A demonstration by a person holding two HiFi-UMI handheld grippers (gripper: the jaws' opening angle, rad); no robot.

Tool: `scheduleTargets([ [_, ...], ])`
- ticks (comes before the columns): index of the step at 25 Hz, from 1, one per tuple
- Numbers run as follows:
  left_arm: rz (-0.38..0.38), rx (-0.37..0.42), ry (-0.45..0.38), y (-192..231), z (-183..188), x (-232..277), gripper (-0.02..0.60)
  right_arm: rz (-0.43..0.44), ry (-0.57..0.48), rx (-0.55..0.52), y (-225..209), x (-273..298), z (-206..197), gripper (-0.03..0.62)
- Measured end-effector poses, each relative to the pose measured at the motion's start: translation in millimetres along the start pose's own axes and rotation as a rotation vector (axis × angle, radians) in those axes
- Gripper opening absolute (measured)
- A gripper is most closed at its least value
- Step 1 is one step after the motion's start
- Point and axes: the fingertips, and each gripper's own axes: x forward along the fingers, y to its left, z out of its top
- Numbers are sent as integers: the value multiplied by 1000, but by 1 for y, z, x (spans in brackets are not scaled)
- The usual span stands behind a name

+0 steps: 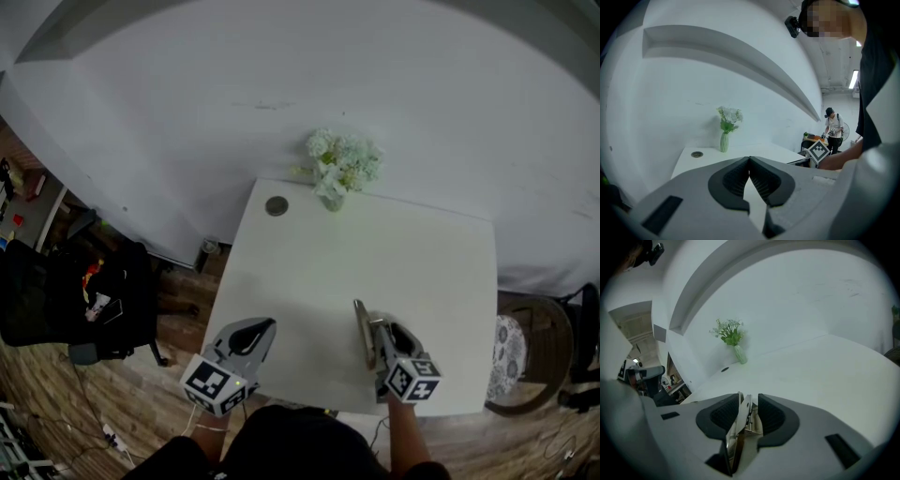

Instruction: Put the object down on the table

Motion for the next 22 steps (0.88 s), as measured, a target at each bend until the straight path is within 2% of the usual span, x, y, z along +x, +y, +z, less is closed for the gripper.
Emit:
scheduleTargets([
  [7,-30,14,-23,-10,6,4,-2,-27,-120,6,1,-33,32,115],
  [16,-95,40,-46,-30,16,14,-2,-40,-287,1,12,-87,69,3],
  [22,-130,44,-60,-43,19,18,-2,-37,-348,-23,23,-114,86,-2],
])
